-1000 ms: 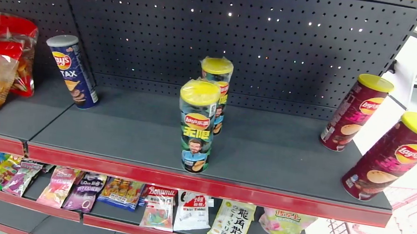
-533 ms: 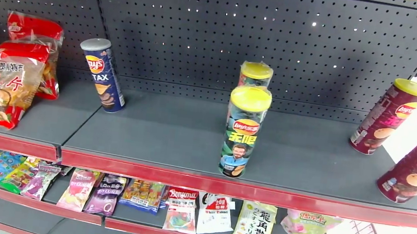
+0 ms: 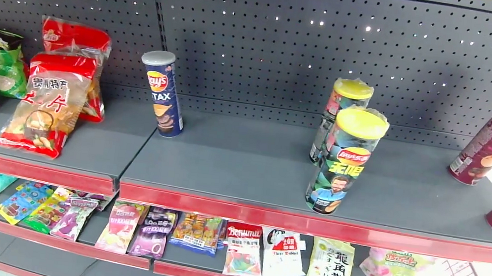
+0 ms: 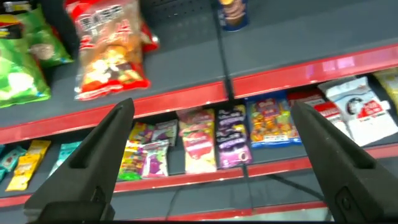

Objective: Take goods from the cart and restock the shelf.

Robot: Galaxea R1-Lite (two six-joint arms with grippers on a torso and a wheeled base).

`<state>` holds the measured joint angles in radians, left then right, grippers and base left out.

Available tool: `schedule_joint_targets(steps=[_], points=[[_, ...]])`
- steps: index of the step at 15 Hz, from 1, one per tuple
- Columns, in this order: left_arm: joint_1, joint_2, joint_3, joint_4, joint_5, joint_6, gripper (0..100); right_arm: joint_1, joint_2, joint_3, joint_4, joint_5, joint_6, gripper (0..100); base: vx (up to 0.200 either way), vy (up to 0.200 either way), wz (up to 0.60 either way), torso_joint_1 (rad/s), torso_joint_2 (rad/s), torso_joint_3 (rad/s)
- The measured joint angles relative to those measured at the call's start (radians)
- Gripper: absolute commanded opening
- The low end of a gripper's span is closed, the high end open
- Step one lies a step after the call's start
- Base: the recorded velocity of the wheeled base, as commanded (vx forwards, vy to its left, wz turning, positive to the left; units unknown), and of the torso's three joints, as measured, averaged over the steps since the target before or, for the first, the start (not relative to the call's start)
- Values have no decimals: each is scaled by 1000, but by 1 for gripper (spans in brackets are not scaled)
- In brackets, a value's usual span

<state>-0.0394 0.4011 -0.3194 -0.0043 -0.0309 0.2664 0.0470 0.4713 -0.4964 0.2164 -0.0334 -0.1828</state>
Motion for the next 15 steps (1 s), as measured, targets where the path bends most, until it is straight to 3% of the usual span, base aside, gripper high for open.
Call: schedule_joint_targets(steps=[3, 9, 15], points=[[0, -1, 0, 0, 20, 1, 100, 0, -8, 6, 0, 0, -1, 0, 200, 0, 0, -4, -2, 4], [0, -25, 10, 9, 20, 5, 100, 0, -11, 10, 0, 0, -1, 0, 0, 0, 0, 0, 0, 0], [-1, -33, 13, 26, 18, 5, 100, 1, -9, 17, -3, 1, -1, 0, 0, 200, 0, 7, 2, 2]])
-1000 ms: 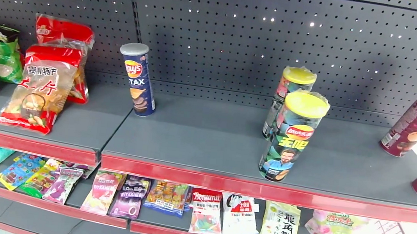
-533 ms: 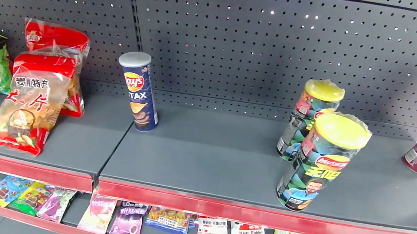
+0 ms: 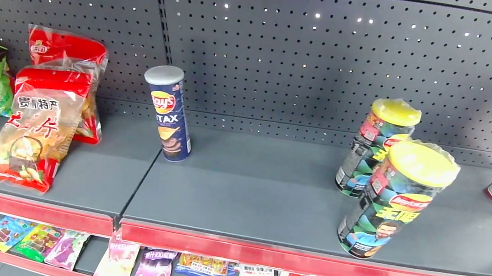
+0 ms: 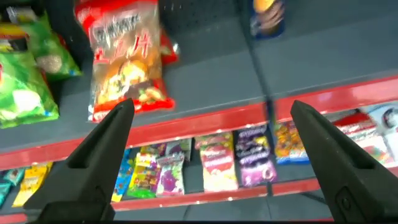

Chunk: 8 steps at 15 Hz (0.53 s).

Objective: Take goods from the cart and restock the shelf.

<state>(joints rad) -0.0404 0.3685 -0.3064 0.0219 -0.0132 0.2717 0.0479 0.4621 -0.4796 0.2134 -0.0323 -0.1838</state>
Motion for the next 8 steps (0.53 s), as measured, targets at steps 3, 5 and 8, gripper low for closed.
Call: schedule_joint_targets(steps=[3, 5, 8], points=[[1, -1, 7, -2, -2, 0, 100, 5, -2, -1, -1, 8, 0, 0, 0, 200, 0, -6, -1, 2], [1, -1, 10, -3, -2, 0, 100, 5, -2, -7, -2, 11, 1, 0, 0, 200, 0, 5, 5, 5], [1, -3, 12, -3, -2, 0, 100, 5, -7, -11, -3, 11, 1, 0, 0, 200, 0, 4, 4, 2]])
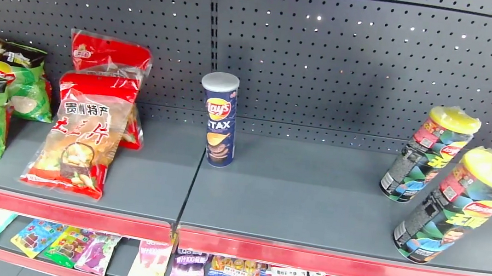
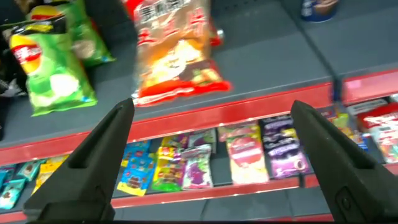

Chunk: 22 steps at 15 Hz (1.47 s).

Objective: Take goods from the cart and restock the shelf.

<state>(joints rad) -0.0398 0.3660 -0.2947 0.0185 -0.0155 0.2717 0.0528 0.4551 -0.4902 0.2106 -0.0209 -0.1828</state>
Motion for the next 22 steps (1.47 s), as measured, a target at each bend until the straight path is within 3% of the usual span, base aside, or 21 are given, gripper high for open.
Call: schedule_joint_targets(steps=[7, 12, 15, 19, 22], points=[[0, -1, -1, 0, 0, 0, 100, -1, -29, 19, 9, -2, -20, 0, 0, 200, 0, 3, 3, 3], [0, -1, -4, -2, 0, 1, 100, 0, -46, 33, 8, 6, -29, 0, 0, 0, 0, 0, 0, 0], [-7, 3, -4, -2, -15, 33, 100, 20, -64, 34, 0, 92, -39, 0, 0, 0, 0, 0, 0, 0], [-27, 79, -27, -10, -117, 45, 100, 53, -1, -19, -6, 173, -42, 0, 0, 0, 0, 0, 0, 0], [-53, 236, -120, -18, -250, 48, 100, 76, 73, -66, -14, 191, -38, 0, 0, 0, 0, 0, 0, 0]])
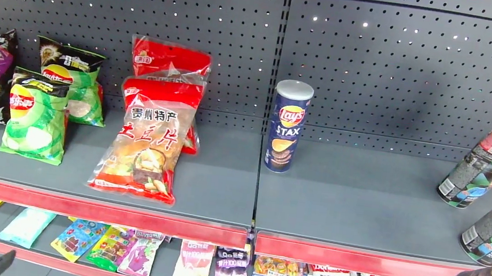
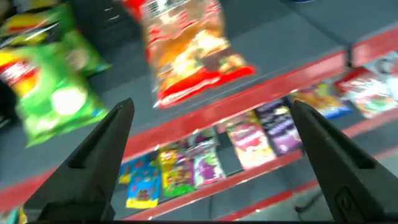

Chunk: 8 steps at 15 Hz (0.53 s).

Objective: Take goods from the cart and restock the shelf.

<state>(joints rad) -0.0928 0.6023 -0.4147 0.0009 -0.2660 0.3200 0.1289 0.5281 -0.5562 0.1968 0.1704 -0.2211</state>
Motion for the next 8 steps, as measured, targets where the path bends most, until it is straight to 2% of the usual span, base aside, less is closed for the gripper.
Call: schedule_joint_targets(steps=[2, 6, 8], points=[[-63, 127, -57, -20, -32, 3, 100, 40, 34, -3, 0, 18, 7, 0, 0, 0, 0, 0, 0, 0], [-234, 420, -199, -82, -60, 1, 100, 71, 75, -10, 0, 20, 0, 0, 0, 0, 0, 0, 0, 0], [-288, 573, -295, -127, -72, 0, 100, 74, 90, -26, -3, 21, -1, 0, 0, 0, 0, 0, 0, 0]])
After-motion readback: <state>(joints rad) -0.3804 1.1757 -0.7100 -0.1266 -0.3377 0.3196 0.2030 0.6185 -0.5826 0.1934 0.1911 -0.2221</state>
